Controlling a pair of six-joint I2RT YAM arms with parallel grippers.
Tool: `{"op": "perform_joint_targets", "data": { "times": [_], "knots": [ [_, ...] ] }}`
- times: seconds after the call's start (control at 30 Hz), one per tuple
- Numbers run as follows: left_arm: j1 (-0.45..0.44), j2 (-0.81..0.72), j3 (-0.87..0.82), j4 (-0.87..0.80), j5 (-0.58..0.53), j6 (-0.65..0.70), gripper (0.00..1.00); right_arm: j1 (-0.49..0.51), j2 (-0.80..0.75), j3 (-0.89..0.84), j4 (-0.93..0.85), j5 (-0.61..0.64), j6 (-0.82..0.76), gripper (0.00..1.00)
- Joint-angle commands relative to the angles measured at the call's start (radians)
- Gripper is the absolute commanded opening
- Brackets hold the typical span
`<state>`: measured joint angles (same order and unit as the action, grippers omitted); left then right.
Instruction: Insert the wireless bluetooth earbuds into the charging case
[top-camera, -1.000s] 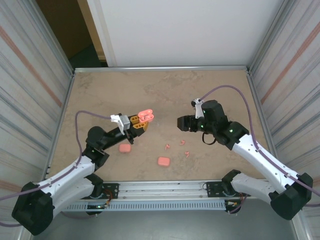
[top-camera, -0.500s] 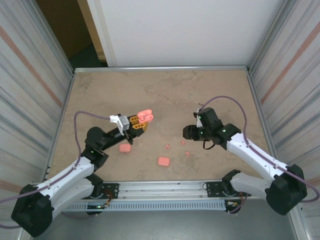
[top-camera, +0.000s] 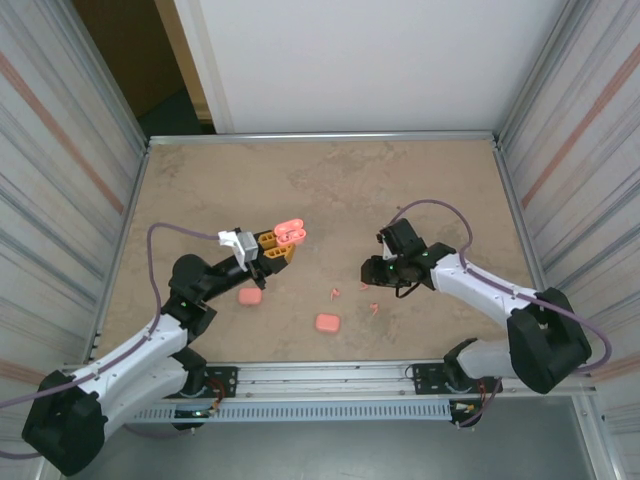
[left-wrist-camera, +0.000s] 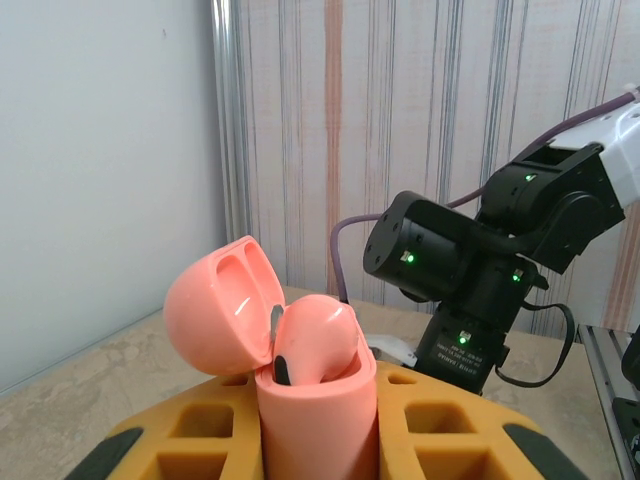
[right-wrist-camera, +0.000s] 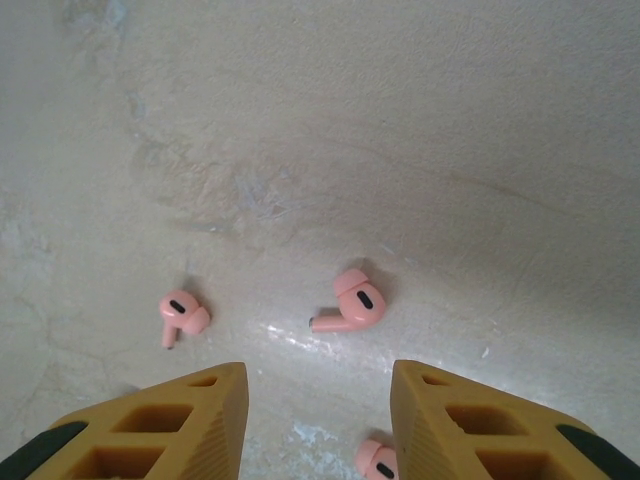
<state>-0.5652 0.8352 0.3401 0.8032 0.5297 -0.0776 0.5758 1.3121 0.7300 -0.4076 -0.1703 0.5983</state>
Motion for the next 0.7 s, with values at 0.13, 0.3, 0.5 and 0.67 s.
{"op": "perform_joint_targets", "data": {
  "times": [0.13,0.3,0.5,0.67],
  "knots": [
    [-0.006,-0.036,-0.001,-0.008,-0.003,0.020,0.00,0.010,0.071,-0.015,0.063,0.012,0.067,0.40],
    [-0.007,-0.047,-0.002,-0.022,-0.006,0.027,0.00,0.013,0.118,-0.013,0.079,0.023,0.076,0.40],
    [-0.006,-0.051,-0.004,-0.024,-0.009,0.026,0.00,0.015,0.154,-0.011,0.103,0.017,0.084,0.39],
    [-0.006,-0.056,-0.003,-0.026,-0.014,0.026,0.00,0.015,0.178,-0.008,0.100,0.022,0.084,0.38]
  ]
}}
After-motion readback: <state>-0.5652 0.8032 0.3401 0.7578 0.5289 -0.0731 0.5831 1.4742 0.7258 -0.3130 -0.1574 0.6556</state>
